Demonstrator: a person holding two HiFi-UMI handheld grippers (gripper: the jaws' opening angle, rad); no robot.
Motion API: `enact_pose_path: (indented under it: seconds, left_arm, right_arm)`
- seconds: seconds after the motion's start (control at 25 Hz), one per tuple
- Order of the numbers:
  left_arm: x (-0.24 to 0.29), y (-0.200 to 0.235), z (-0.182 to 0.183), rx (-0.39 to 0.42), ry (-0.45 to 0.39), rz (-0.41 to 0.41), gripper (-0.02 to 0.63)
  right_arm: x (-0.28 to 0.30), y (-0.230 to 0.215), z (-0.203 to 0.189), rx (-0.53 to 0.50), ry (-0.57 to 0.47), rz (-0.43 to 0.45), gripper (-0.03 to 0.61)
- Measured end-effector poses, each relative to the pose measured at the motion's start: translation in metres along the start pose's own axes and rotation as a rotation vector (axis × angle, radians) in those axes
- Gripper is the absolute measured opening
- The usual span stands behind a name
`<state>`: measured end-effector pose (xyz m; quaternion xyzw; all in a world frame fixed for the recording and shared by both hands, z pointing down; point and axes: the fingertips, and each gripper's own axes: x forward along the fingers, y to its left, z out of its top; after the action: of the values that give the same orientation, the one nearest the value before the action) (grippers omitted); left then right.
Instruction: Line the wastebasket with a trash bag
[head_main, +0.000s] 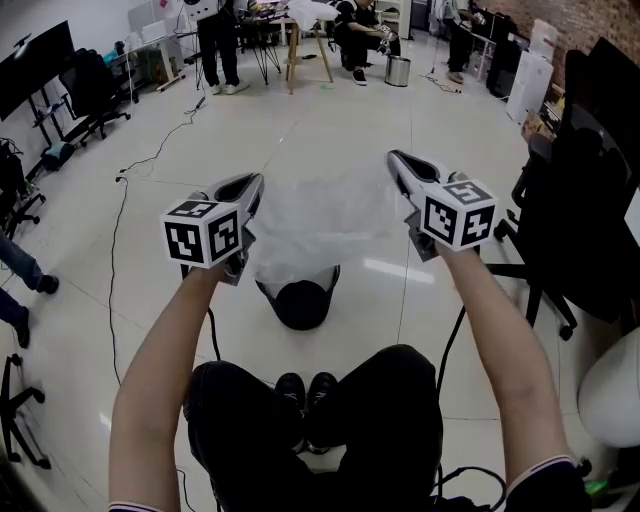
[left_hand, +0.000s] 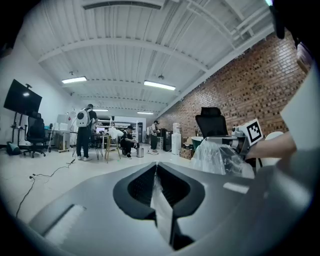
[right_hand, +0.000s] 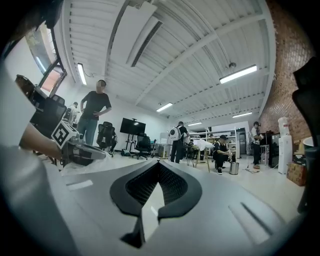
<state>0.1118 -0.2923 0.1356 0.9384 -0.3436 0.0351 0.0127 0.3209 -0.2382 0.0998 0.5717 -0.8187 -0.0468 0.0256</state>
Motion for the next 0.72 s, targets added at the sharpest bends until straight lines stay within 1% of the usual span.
enact_pose_path:
  seconds: [0.12,0.36,0.72]
  left_arm:
    - [0.003,0.003,-0.019,-0.017,0.025,0.000,0.011]
    - [-0.005,0.015,-0.050,-0.055,0.064,0.015,0.011]
    - [-0.025,0.035,-0.080,-0.109,0.108,0.048,0.011]
  right_arm:
    - [0.005,0.005,-0.014,0.006,0.017,0.014,0.000]
    - [0.013,0.019,-0.031,-0.002,0.043,0.036,0.000]
    - [0.023,0.043,-0.042,-0.007,0.073,0.065,0.000]
